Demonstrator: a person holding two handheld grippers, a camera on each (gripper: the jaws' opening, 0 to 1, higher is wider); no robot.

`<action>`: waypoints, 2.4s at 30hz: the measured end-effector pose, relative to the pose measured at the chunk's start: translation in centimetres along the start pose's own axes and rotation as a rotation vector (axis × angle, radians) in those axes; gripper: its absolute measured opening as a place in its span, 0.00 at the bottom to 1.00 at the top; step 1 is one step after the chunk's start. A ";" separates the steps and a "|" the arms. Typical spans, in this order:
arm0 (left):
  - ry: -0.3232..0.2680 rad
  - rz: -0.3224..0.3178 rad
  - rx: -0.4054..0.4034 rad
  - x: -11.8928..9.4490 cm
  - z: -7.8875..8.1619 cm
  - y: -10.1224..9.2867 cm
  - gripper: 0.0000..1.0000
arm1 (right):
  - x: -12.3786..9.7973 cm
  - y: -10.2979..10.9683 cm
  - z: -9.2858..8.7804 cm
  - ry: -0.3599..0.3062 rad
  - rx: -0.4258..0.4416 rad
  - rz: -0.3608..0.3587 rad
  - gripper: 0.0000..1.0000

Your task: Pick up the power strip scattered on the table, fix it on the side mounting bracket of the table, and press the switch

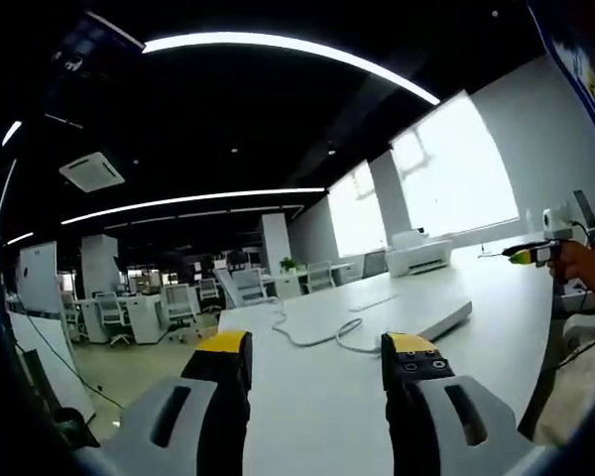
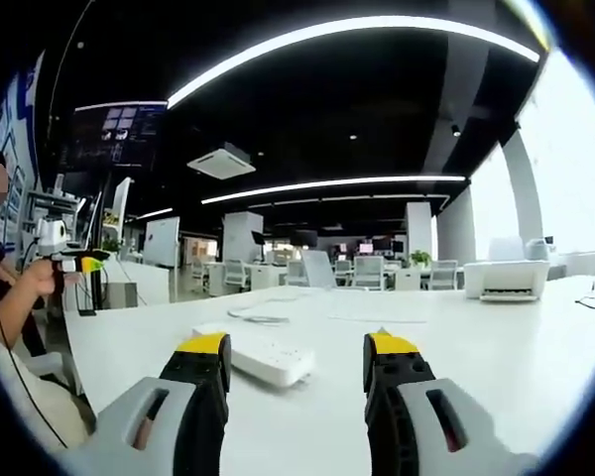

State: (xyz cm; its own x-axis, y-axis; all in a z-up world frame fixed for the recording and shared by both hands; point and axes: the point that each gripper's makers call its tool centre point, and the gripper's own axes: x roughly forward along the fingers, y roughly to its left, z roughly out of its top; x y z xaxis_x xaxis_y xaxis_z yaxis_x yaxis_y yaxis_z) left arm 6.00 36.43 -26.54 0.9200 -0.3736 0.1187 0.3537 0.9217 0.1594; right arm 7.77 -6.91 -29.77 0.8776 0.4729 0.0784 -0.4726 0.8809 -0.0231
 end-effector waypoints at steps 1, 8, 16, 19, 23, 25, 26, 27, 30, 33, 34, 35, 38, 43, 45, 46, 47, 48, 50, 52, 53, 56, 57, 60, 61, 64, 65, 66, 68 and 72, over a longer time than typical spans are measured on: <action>0.001 -0.002 -0.001 0.0 0.0 -0.1 0.57 | 0.0 0.0 0.0 0.000 0.000 0.001 0.50; 0.006 -0.009 -0.001 0.2 -0.1 -0.4 0.56 | 0.1 0.0 0.0 -0.003 0.002 0.015 0.50; 0.006 -0.009 -0.007 0.1 -0.1 -0.3 0.56 | 0.1 0.8 0.3 -0.015 0.020 0.059 0.50; 0.005 -0.009 -0.009 0.0 0.0 -0.4 0.56 | 0.1 1.0 0.5 -0.012 0.013 0.070 0.50; 0.007 -0.013 -0.012 0.1 -0.2 -0.5 0.56 | 0.1 1.0 0.5 -0.005 0.012 0.083 0.50; 0.010 -0.017 -0.015 0.2 -0.3 -0.6 0.56 | 0.2 1.1 0.3 0.008 0.011 0.097 0.50; 0.011 -0.020 -0.017 0.2 -0.4 -0.7 0.56 | 0.3 1.0 0.2 0.012 0.007 0.101 0.50; 0.011 -0.021 -0.019 0.3 -0.4 -0.7 0.56 | 0.4 0.8 0.1 0.020 0.006 0.108 0.50; 0.013 -0.025 -0.022 0.3 -0.5 -0.8 0.55 | 0.4 1.1 0.2 0.020 0.005 0.135 0.50; 0.023 -0.021 -0.019 0.4 -0.7 -0.9 0.55 | 0.6 1.2 0.2 0.035 -0.007 0.154 0.50; 0.024 -0.022 -0.019 0.4 -0.8 -0.9 0.55 | 0.6 1.1 0.2 0.038 -0.010 0.158 0.50; 0.022 -0.023 -0.023 0.4 -0.7 -1.0 0.55 | 0.7 1.0 0.2 0.044 -0.013 0.166 0.51; 0.019 -0.027 -0.029 0.4 -0.7 -1.0 0.55 | 1.0 0.7 0.1 0.055 -0.018 0.183 0.52; 0.025 -0.025 -0.032 0.4 -0.8 -1.0 0.55 | 1.2 0.1 0.1 0.065 -0.019 0.194 0.52; 0.025 -0.026 -0.034 0.4 -0.9 -0.9 0.55 | 1.2 -0.1 0.0 0.071 -0.017 0.200 0.53; 0.025 -0.027 -0.035 0.3 -0.9 -0.9 0.55 | 1.3 -0.2 0.0 0.075 -0.020 0.204 0.53; 0.025 -0.028 -0.036 0.3 -0.9 -0.9 0.55 | 1.3 -0.3 -0.1 0.080 -0.020 0.207 0.53; 0.025 -0.028 -0.036 0.3 -0.8 -0.9 0.55 | 1.4 -0.5 -0.1 0.081 -0.010 0.214 0.54; 0.026 -0.030 -0.038 0.4 -0.9 -0.9 0.55 | 1.4 -0.6 -0.1 0.078 0.002 0.227 0.54; 0.029 -0.032 -0.042 0.5 -1.0 -1.0 0.55 | 1.5 -0.8 -0.4 0.092 0.007 0.237 0.56; 0.030 -0.034 -0.043 0.5 -1.0 -1.1 0.55 | 1.6 -0.8 -0.6 0.101 0.008 0.243 0.57; 0.033 -0.045 -0.044 0.7 -1.1 -1.5 0.55 | 1.8 -0.7 -1.0 0.111 0.009 0.250 0.58; 0.033 -0.047 -0.044 0.7 -1.1 -1.6 0.55 | 1.9 -0.7 -1.0 0.112 0.011 0.256 0.58; 0.033 -0.051 -0.044 0.7 -1.0 -1.8 0.55 | 2.0 -0.7 -1.3 0.118 0.009 0.262 0.59; 0.033 -0.052 -0.044 0.8 -1.0 -1.8 0.55 | 2.0 -0.7 -1.4 0.122 0.008 0.264 0.59; 0.036 -0.050 -0.043 0.7 -1.1 -1.7 0.55 | 2.0 -0.4 -1.3 0.122 0.006 0.290 0.60; 0.036 -0.049 -0.045 0.7 -1.1 -1.7 0.55 | 2.0 -0.3 -1.1 0.120 0.008 0.305 0.60; 0.036 -0.048 -0.046 0.7 -1.1 -1.7 0.55 | 2.0 -0.2 -1.0 0.117 0.009 0.320 0.60; 0.037 -0.048 -0.046 0.7 -1.1 -1.7 0.55 | 2.1 0.1 -0.8 0.108 0.006 0.342 0.61; 0.038 -0.055 -0.046 0.8 -1.1 -1.9 0.55 | 2.3 0.6 -0.5 0.096 -0.006 0.383 0.62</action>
State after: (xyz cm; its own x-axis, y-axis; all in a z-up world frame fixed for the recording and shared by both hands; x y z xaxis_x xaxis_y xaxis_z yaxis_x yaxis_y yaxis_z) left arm 6.23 34.51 -27.84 0.9042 -0.4206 0.0736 0.4107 0.9039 0.1196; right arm 9.58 -5.26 -30.11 0.6412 0.7668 -0.0304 -0.7673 0.6401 -0.0385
